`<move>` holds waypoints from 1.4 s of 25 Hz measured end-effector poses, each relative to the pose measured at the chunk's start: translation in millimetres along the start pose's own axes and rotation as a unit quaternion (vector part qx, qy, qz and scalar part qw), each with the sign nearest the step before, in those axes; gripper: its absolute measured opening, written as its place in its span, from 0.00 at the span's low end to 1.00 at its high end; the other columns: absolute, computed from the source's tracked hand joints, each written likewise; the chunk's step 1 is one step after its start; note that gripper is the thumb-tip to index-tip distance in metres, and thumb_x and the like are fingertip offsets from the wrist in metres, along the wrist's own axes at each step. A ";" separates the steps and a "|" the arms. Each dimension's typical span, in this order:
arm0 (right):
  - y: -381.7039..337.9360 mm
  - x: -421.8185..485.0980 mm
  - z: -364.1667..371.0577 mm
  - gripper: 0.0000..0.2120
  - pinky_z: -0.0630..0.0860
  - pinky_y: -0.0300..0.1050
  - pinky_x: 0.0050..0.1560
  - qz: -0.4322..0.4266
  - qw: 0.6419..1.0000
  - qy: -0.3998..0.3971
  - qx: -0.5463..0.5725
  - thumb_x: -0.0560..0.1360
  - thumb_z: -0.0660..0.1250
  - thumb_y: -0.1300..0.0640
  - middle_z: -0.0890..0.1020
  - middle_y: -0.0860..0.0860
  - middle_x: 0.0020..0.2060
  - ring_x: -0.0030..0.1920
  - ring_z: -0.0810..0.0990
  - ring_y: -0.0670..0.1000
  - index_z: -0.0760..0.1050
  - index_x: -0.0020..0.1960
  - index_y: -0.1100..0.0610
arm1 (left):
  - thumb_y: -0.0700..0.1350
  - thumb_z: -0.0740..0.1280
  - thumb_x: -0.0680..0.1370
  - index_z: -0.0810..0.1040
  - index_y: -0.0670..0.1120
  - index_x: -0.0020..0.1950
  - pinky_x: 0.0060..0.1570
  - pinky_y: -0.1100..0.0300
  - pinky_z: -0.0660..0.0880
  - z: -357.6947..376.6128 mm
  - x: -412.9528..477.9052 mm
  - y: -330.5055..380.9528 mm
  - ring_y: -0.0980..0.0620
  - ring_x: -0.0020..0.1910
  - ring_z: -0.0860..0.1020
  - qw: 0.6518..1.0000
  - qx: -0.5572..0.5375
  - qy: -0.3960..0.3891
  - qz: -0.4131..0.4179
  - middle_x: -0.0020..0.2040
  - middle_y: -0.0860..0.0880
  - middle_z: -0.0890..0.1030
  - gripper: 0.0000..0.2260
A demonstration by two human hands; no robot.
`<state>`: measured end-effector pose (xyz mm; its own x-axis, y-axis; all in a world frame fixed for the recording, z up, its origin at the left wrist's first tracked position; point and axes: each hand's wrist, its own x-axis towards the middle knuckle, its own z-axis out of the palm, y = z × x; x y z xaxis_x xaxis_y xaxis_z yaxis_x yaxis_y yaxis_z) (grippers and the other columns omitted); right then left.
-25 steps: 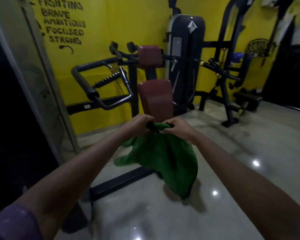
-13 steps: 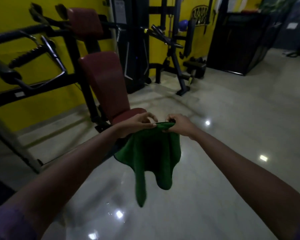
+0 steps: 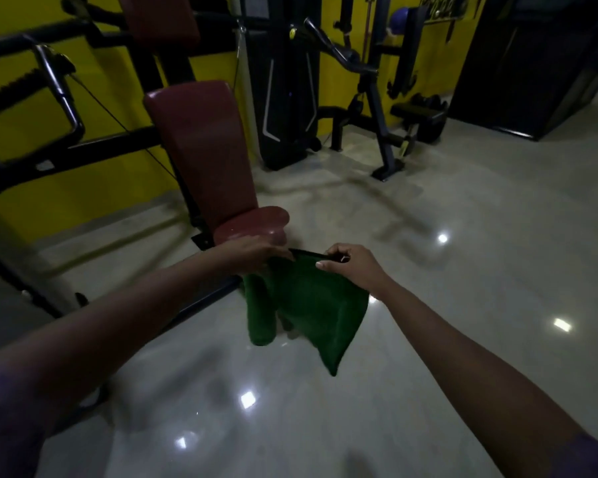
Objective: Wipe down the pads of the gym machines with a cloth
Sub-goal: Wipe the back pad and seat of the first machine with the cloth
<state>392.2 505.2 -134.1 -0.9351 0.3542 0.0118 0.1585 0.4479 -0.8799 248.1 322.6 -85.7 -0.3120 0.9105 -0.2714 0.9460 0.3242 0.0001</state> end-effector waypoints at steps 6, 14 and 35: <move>21.7 37.3 -12.7 0.13 0.71 0.31 0.40 0.003 0.998 -0.016 -0.057 0.68 0.75 0.57 0.82 0.50 0.43 0.41 0.78 0.45 0.81 0.51 0.58 | 0.39 0.72 0.72 0.55 0.49 0.76 0.52 0.60 0.73 30.7 34.3 0.1 0.46 0.62 0.72 0.936 -0.305 0.015 -0.172 0.67 0.45 0.70 0.38; 28.4 113.1 11.2 0.10 0.74 0.34 0.46 -0.046 0.997 0.056 -0.015 0.68 0.75 0.61 0.84 0.54 0.45 0.44 0.81 0.49 0.82 0.49 0.59 | 0.37 0.57 0.76 0.74 0.42 0.34 0.27 0.62 0.71 22.4 128.1 -2.8 0.50 0.28 0.72 0.425 -0.831 0.214 -0.289 0.31 0.44 0.74 0.12; 34.9 355.6 -35.9 0.18 0.77 0.38 0.50 -0.071 0.971 -0.227 -0.010 0.71 0.72 0.53 0.82 0.50 0.53 0.52 0.80 0.46 0.76 0.60 0.55 | 0.41 0.75 0.69 0.81 0.42 0.53 0.38 0.63 0.75 1.9 182.4 -174.1 0.57 0.39 0.79 0.842 -0.412 0.133 -0.323 0.45 0.48 0.82 0.14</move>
<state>76.7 676.3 -143.5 -0.9908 -0.1081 -0.0814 0.0193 0.4827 -0.8756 26.6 431.7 -137.0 -0.8499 0.4664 -0.2455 0.2244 0.7417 0.6321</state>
